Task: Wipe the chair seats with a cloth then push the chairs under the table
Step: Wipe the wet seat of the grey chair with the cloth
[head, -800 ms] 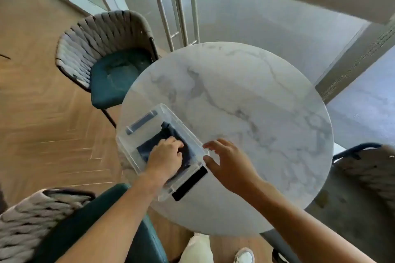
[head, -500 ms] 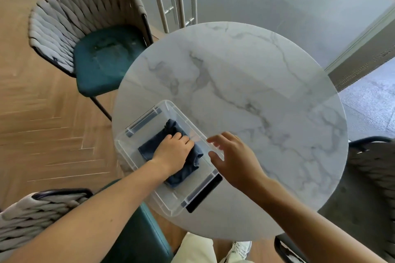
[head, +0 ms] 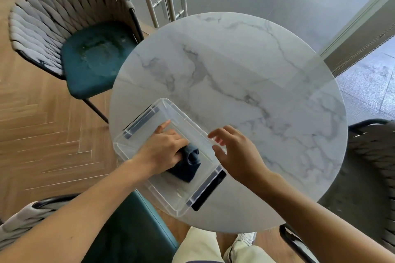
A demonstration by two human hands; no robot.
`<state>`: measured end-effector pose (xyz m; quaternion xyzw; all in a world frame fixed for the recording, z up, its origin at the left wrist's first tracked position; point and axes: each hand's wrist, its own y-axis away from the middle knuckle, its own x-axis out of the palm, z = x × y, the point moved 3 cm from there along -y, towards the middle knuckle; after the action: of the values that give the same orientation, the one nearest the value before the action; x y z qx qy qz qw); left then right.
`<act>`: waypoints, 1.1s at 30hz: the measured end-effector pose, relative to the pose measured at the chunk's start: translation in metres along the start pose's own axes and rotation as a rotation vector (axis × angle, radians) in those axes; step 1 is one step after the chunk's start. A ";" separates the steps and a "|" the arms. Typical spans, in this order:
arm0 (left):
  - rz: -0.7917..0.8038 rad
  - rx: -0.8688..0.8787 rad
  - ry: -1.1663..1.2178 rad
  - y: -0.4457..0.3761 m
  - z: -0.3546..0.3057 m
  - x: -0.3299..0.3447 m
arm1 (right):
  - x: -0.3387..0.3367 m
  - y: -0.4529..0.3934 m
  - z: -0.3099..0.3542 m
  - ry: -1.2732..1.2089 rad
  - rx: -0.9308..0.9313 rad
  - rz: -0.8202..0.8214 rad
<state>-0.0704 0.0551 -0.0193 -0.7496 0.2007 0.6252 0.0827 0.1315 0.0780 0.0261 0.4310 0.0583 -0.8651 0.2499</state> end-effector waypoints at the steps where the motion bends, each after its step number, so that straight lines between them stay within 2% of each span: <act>1: -0.029 -0.021 0.075 0.005 -0.001 -0.008 | 0.000 0.001 0.000 0.001 0.001 -0.001; 5: -0.101 -0.120 0.492 0.015 -0.019 -0.043 | -0.007 0.011 0.002 -0.139 -0.026 0.077; 9: -0.195 -0.034 0.629 0.004 -0.058 -0.081 | -0.034 0.032 0.006 -0.396 -0.104 0.080; 14: -0.238 0.045 0.691 -0.018 -0.130 -0.120 | -0.081 0.054 -0.009 -0.685 -0.089 -0.017; 18: -0.254 0.043 0.630 -0.034 -0.186 -0.119 | -0.111 0.093 -0.054 -0.716 0.072 -0.155; 21: -0.215 -0.029 0.540 -0.045 -0.224 -0.102 | -0.133 0.130 -0.089 -0.694 0.129 -0.225; 24: -0.103 -0.096 0.583 -0.055 -0.267 -0.077 | -0.154 0.169 -0.119 -0.587 0.154 -0.220; 26: -0.048 -0.096 0.715 -0.060 -0.292 -0.070 | -0.168 0.193 -0.134 -0.548 0.148 -0.219; 29: 0.083 -0.143 1.204 -0.060 -0.317 -0.066 | -0.189 0.220 -0.148 -0.578 0.117 -0.258; 31: 0.342 -0.287 1.523 -0.058 -0.336 -0.039 | -0.194 0.229 -0.157 -0.558 0.111 -0.239; 33: 0.640 -0.402 1.581 -0.056 -0.363 -0.008 | -0.190 0.234 -0.170 -0.539 0.149 -0.190</act>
<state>0.2790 -0.0286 0.0551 -0.8715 0.2860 -0.0610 -0.3937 0.4619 0.0009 0.0947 0.1952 -0.0337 -0.9699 0.1419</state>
